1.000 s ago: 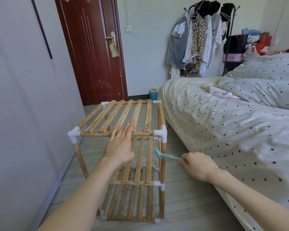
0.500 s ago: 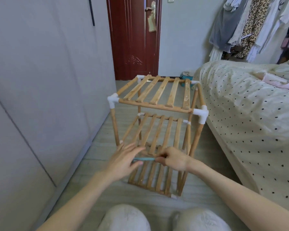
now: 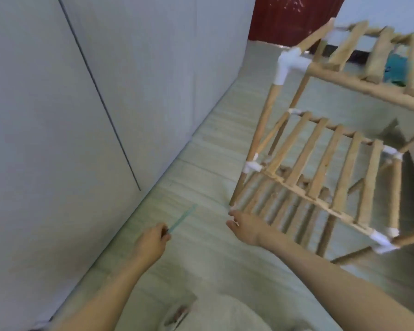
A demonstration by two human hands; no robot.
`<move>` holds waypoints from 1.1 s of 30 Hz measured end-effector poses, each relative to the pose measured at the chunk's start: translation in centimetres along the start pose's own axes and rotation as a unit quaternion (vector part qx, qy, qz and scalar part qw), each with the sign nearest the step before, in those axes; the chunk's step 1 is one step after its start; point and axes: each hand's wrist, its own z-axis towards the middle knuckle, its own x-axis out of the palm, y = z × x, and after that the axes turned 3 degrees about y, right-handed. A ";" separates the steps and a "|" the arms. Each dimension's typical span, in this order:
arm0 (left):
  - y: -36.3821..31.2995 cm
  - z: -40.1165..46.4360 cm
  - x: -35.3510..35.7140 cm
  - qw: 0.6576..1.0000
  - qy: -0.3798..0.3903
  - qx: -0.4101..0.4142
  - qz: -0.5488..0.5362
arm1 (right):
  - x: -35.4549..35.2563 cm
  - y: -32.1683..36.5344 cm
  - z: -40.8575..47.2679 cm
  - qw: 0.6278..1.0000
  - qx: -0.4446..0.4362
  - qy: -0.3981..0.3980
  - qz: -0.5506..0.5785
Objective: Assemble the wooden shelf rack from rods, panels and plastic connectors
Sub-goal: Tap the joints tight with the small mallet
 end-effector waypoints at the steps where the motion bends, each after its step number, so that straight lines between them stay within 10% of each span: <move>1: 1.9 0.6 0.8 1.000 -0.002 -0.027 0.002 | 2.1 -0.2 1.4 1.000 -0.003 0.023 -0.019; 20: 11.3 6.1 3.3 0.976 0.023 -0.163 0.141 | 14.4 -2.1 10.4 0.989 0.007 0.138 -0.059; 26: 4.8 3.0 1.2 0.986 0.142 -0.072 0.040 | 6.8 -1.8 5.2 0.991 0.049 0.123 0.034; 33: -8.3 -1.1 -5.4 0.993 0.064 0.094 -0.030 | -4.1 -2.1 -5.1 0.996 0.019 -0.053 0.072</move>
